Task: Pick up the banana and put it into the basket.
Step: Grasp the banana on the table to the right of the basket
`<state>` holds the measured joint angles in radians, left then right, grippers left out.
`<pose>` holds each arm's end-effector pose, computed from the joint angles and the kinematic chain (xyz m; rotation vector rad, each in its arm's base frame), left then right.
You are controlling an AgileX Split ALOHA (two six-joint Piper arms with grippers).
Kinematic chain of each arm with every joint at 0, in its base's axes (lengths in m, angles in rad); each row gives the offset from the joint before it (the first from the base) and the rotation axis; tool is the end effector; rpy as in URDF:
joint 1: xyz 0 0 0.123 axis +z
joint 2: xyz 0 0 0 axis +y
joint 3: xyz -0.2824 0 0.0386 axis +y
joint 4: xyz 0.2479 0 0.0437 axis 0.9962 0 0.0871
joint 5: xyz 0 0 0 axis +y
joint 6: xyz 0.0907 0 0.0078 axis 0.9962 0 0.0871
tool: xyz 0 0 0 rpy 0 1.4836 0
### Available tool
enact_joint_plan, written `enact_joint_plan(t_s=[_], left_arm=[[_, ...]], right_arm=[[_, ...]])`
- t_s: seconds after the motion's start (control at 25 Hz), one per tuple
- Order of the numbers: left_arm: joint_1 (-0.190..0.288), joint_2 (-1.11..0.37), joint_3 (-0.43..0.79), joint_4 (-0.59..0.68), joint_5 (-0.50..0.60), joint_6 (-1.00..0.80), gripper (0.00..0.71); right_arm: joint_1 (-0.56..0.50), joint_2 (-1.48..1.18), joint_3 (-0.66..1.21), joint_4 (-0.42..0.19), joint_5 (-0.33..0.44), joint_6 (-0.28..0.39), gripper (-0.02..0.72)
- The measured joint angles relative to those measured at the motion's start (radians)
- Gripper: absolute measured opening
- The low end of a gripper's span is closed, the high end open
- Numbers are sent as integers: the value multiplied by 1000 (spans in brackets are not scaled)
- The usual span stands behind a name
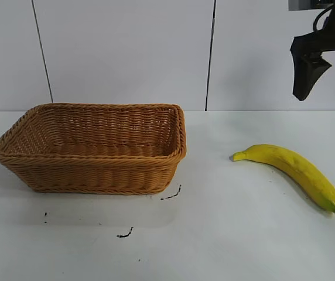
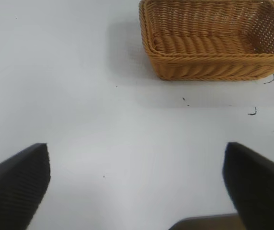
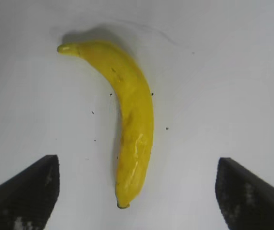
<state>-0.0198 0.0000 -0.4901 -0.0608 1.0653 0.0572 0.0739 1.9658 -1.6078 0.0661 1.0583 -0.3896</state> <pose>-0.0041 -0.0048 0.2742 0.0818 2.0560 -0.0498 0.4120 0.0358 0.2346 -0.6287 2.8241 0.0327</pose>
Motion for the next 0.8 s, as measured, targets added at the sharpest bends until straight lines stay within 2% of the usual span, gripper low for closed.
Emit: enact_joint_plan(t_s=[0.2, 0.36, 0.8], left_arm=[[0, 0, 0, 0, 0, 0, 695], [0, 0, 0, 0, 0, 0, 695], [0, 0, 0, 0, 0, 0, 695]], right_arm=[[10, 33, 0, -1, 29, -3, 633], [10, 58, 10, -5, 21, -2, 633], [10, 216, 25, -34, -108, 9, 633]])
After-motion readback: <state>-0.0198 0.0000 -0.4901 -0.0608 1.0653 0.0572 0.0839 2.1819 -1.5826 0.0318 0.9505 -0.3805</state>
